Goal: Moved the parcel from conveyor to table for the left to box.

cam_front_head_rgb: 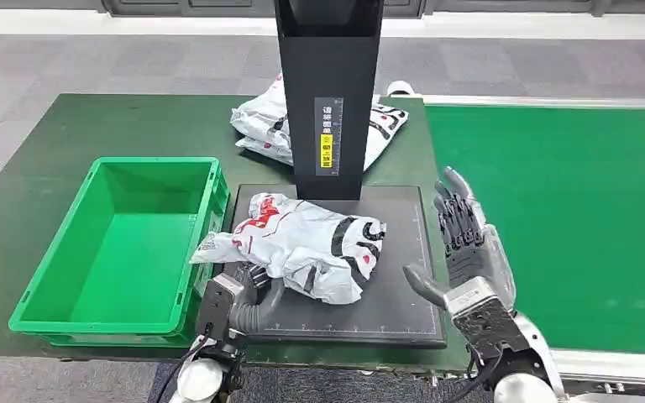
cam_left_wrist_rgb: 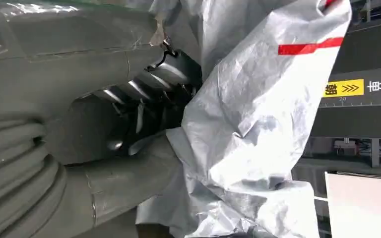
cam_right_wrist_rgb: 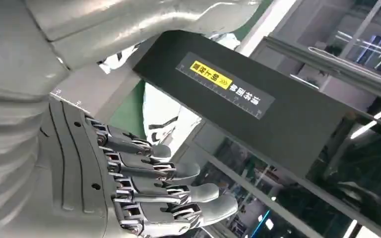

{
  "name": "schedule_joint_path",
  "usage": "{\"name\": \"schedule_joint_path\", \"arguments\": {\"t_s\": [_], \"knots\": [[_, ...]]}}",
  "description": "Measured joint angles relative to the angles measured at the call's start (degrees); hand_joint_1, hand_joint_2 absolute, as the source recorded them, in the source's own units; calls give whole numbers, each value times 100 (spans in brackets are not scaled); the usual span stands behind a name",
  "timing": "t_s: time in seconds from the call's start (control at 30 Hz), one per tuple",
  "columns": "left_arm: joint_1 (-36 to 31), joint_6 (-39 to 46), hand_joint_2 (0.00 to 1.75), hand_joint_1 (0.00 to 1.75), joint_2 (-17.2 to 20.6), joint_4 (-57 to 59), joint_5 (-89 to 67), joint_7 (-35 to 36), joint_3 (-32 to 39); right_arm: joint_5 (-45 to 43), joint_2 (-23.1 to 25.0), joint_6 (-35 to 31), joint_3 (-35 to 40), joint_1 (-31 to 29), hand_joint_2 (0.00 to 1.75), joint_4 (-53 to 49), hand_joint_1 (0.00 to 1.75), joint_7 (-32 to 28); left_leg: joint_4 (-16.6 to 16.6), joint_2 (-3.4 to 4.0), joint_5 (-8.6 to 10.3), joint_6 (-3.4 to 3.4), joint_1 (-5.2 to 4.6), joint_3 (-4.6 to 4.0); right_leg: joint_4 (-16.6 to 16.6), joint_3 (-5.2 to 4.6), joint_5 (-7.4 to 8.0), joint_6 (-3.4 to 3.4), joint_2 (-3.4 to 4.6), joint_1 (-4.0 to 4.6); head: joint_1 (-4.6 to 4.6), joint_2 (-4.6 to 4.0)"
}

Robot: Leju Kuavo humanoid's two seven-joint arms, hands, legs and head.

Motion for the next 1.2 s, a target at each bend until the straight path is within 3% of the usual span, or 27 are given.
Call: {"name": "schedule_joint_path", "arguments": {"t_s": [0.57, 0.83, 1.0, 1.2], "knots": [[-154, 542, 175, 175, -20, -312, -404, -63, 0, 59, 2, 2, -52, 84, 175, 4, 0, -129, 0, 0, 0, 0, 0, 0, 0, 1, 0, 0, 0, 0, 0, 2], [-231, 1493, 175, 175, -20, -942, -1115, -247, -166, -11, 2, 44, -52, 26, 175, 107, 0, -181, 0, -1, 0, 0, 0, -1, 0, 1, 0, 0, -1, 0, 0, 2], [-605, 1847, 175, 175, -15, -1327, -1462, -85, -291, -116, 2, 90, -52, -77, 175, 267, 0, -214, 0, -2, 8, -1, 1, -2, 0, 0, 5, -2, -2, 1, 2, 2], [-1874, 1888, 175, 175, 94, -1598, -1860, 429, -293, -282, 2, 70, -52, -184, 175, 557, 0, -234, 0, -5, 18, -2, 1, -4, 1, 1, 17, -4, -8, 2, 2, 0]]}}
